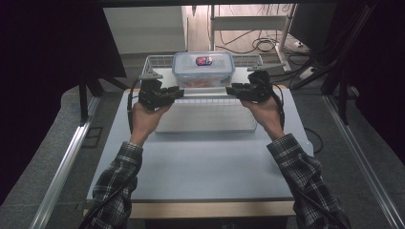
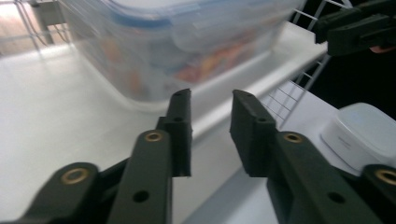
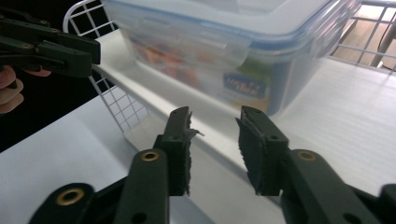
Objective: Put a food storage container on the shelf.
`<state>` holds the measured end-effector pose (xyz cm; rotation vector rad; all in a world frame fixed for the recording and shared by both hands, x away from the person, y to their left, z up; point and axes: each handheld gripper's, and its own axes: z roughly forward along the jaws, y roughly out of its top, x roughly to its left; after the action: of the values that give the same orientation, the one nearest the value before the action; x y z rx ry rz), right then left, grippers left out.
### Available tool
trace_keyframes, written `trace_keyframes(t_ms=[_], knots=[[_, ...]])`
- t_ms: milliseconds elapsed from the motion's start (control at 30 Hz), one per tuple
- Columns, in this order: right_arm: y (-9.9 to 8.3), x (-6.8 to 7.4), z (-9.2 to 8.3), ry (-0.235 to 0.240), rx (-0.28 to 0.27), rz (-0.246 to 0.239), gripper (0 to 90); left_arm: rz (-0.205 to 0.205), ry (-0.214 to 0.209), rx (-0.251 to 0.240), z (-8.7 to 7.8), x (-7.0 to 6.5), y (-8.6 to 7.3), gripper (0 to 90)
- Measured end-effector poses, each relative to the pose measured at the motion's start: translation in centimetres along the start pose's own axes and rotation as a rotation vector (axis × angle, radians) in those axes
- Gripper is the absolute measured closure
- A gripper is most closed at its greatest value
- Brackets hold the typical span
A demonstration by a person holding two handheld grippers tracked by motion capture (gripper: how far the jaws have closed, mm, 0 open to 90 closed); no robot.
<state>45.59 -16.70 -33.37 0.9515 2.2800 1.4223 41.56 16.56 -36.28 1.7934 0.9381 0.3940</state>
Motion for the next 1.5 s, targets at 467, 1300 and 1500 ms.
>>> trace_keyframes(t_ms=[467, 1300, 1500], knots=[[-3.7, 1.9, -2.0, 0.058, -0.008, -0.049, 29.5, 0.067, -0.058, 0.043, -0.8, -3.5, -4.2, 32.9], [-11.0, 4.7, -3.9, 0.064, 0.005, -0.113, 8.3, 0.063, -0.060, 0.041, -2.4, -7.0, -11.9, 8.3], [-12.8, 5.0, -4.3, 0.079, 0.026, -0.092, 5.6, 0.087, -0.018, 0.066, -2.7, -7.2, -13.3, 5.1]])
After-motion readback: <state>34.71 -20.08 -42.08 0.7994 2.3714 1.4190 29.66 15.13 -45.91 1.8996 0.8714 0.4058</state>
